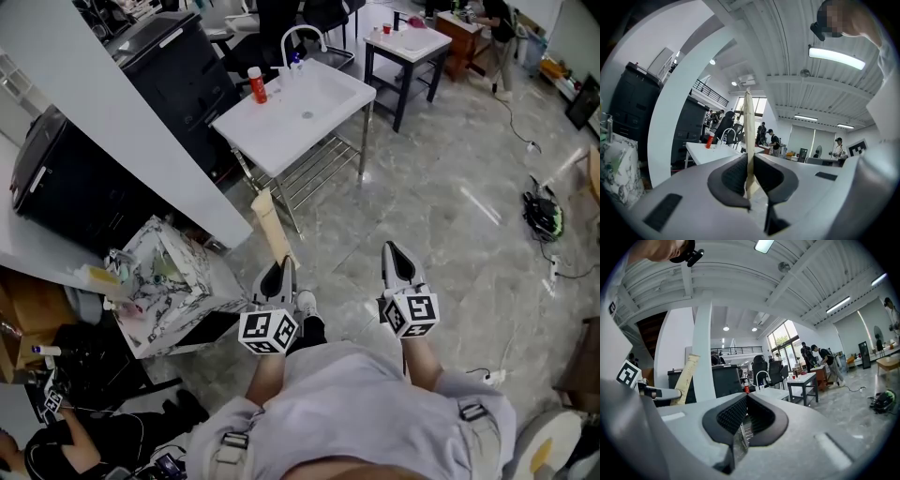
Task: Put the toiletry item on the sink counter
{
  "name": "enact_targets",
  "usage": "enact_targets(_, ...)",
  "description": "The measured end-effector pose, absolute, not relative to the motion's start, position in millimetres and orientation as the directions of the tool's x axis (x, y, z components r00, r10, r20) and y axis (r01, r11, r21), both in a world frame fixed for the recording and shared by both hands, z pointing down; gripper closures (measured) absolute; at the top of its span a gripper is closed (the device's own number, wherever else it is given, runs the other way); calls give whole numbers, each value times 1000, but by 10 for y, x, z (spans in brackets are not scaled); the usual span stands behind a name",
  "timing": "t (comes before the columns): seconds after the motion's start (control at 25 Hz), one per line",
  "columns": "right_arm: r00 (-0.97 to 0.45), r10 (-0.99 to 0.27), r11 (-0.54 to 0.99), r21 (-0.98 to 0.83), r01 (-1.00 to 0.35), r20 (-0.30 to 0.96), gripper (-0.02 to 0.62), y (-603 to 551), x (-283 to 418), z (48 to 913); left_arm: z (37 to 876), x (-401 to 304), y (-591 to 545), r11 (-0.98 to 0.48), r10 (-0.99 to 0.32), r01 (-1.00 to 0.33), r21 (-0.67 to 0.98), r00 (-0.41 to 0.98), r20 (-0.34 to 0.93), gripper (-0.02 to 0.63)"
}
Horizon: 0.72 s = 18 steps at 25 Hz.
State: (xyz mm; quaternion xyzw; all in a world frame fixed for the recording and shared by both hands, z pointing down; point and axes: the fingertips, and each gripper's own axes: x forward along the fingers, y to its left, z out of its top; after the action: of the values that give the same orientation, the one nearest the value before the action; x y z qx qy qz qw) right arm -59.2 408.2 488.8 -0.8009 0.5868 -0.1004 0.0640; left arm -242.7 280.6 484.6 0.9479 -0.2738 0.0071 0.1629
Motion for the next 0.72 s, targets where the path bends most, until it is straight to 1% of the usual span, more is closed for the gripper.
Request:
enact_targets(0.32,304,-949,-314,-201,-928,80,591,3173,-360,4839,4794,-2192,1863,-806,-512,-510,301,855,76,574)
enact_targets(0.72,316,-946,-323,-221,-920,66,591,1870,-251,4776,4727,-2110,590,-815,-503,-506,284,860,86,574)
